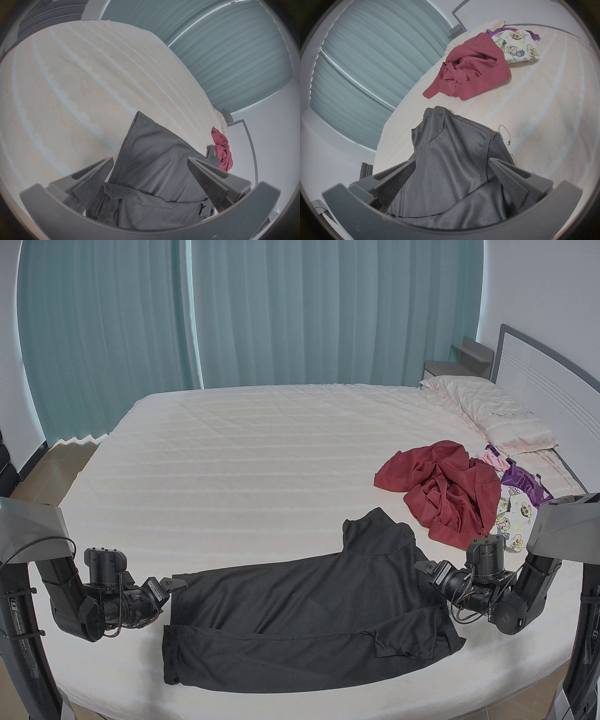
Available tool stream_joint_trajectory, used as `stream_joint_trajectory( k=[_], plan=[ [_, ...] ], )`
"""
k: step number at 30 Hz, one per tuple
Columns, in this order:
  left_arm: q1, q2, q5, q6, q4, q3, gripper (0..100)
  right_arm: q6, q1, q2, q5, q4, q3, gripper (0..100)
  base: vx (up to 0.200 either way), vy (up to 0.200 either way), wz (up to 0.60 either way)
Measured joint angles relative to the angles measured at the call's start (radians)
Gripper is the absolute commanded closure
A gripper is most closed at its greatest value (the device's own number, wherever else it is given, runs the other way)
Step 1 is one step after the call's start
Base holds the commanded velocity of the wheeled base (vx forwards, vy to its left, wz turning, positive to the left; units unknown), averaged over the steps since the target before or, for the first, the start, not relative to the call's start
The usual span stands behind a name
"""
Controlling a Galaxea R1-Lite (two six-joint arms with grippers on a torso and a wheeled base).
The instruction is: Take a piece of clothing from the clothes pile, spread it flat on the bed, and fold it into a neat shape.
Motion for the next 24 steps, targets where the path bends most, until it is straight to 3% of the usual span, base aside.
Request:
stream_joint_trajectory(
  k=[11, 24],
  plan=[
    [-0.009, 0.001, 0.002, 0.000, -0.002, 0.008, 0, 0.000, 0.001, 0.001, -0.001, 0.000, 0.000, 0, 0.000, 0.000, 0.00],
    [-0.020, 0.011, 0.057, -0.002, -0.006, 0.005, 0, 0.000, 0.003, 0.001, -0.002, 0.000, 0.000, 0, 0.000, 0.000, 0.00]
  ],
)
